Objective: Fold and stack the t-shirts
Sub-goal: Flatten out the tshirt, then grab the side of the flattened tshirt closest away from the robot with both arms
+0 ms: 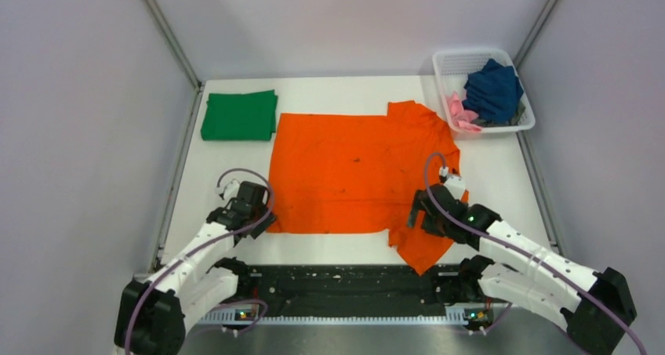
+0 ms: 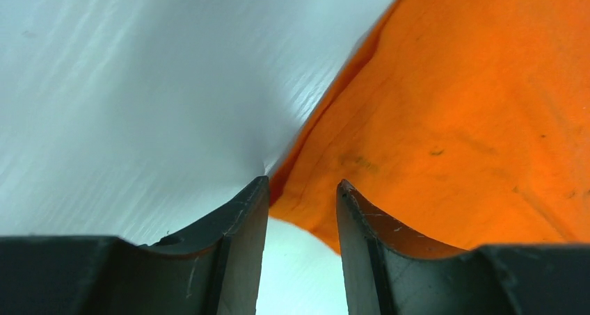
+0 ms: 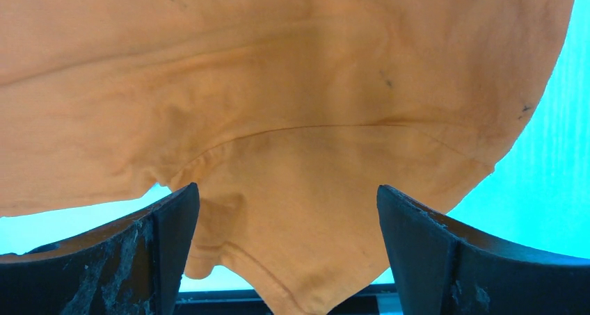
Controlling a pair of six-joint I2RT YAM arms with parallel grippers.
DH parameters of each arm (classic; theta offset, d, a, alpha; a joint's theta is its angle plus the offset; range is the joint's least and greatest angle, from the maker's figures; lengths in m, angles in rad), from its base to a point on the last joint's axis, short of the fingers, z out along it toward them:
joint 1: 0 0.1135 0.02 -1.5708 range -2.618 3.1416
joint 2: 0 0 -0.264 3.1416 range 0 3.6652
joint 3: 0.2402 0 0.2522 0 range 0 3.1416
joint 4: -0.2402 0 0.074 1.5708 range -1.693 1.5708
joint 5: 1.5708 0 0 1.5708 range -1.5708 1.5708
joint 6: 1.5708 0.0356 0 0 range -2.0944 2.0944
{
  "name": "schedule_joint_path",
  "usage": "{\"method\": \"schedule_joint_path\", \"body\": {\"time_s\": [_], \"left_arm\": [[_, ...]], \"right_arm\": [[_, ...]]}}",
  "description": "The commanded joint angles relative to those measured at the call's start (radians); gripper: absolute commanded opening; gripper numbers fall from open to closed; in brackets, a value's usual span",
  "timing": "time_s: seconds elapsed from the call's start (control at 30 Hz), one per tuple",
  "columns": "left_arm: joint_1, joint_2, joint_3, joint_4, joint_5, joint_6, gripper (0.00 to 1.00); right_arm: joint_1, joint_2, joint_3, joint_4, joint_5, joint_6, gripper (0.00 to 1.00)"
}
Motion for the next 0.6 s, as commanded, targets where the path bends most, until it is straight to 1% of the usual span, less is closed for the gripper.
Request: {"method": "schedule_joint_path", "body": {"time_s": [0.0, 0.07, 0.17, 0.2, 0.3, 0.47, 0.5, 0.53, 0.57], "left_arm": [[-0.004, -0.099, -0.019, -0.157, -0.011, -0.041, 0.45], [-0.014, -0.115, -0.049, -0.134, 0.044, -0.059, 0.42], [-0.042, -0.108, -0.037, -0.162, -0.006, -0.083, 0.41], [-0.045, -0.098, -0.033, -0.161, -0.002, -0.083, 0.41], [-0.071, -0.035, -0.011, -0.142, 0.017, -0.077, 0.42], [-0.144, 0.067, 0.044, -0.162, -0.051, -0.104, 0.41], [-0.154, 0.081, 0.054, -0.163, -0.058, -0.105, 0.38], [-0.162, 0.091, 0.062, -0.159, -0.063, -0.102, 0.28], [-0.170, 0.100, 0.066, -0.150, -0.067, -0.098, 0.09]], "right_arm": [[0.024, 0.002, 0.057, -0.007, 0.058, 0.021, 0.97], [0.025, 0.000, 0.051, 0.005, 0.058, 0.021, 0.97], [0.025, 0.000, 0.041, 0.032, 0.054, 0.015, 0.97], [0.026, 0.001, 0.038, 0.038, 0.050, 0.012, 0.97], [0.025, 0.001, 0.036, 0.039, 0.050, 0.007, 0.97], [0.026, -0.020, 0.024, 0.028, 0.051, 0.011, 0.97], [0.025, -0.026, 0.023, 0.022, 0.048, 0.012, 0.97], [0.025, -0.033, 0.024, 0.015, 0.041, 0.015, 0.97], [0.027, -0.038, 0.028, 0.006, 0.036, 0.017, 0.97]]}}
